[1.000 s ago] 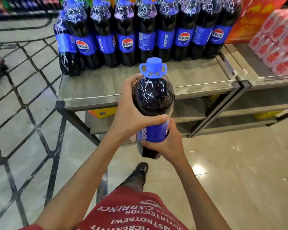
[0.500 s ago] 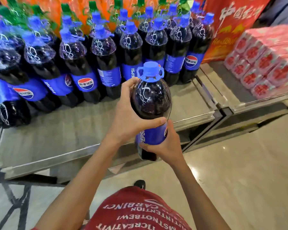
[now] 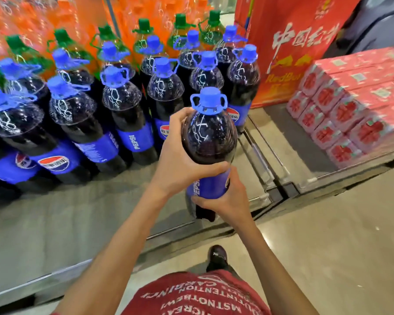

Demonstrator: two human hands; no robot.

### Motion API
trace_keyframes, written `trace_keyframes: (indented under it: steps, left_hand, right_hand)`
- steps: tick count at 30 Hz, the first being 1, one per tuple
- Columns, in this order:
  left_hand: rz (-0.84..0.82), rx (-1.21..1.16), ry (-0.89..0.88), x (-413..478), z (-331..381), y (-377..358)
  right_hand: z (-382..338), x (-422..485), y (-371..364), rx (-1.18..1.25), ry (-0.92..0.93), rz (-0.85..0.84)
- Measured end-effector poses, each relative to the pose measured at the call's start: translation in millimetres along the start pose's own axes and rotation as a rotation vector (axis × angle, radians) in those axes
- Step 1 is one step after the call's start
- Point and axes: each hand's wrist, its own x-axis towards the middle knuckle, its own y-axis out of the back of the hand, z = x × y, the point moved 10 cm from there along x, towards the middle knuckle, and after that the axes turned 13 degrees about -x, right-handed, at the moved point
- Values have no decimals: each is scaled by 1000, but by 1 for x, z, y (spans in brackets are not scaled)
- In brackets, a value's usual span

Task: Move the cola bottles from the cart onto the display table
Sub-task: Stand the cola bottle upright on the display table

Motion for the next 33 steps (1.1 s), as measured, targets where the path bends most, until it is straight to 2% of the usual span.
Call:
trace_keyframes:
  steps: [15,26,33]
  left_hand:
    - [26,46,70,103,-62,-92]
    - [42,136,74,130,-75,-112]
    - [113,164,62,126,-81,-110]
  right_hand:
    - [70,135,68,30,86,-53]
    - [89,186,79,37,161,-62]
    - [99,192,75,14,187,-92]
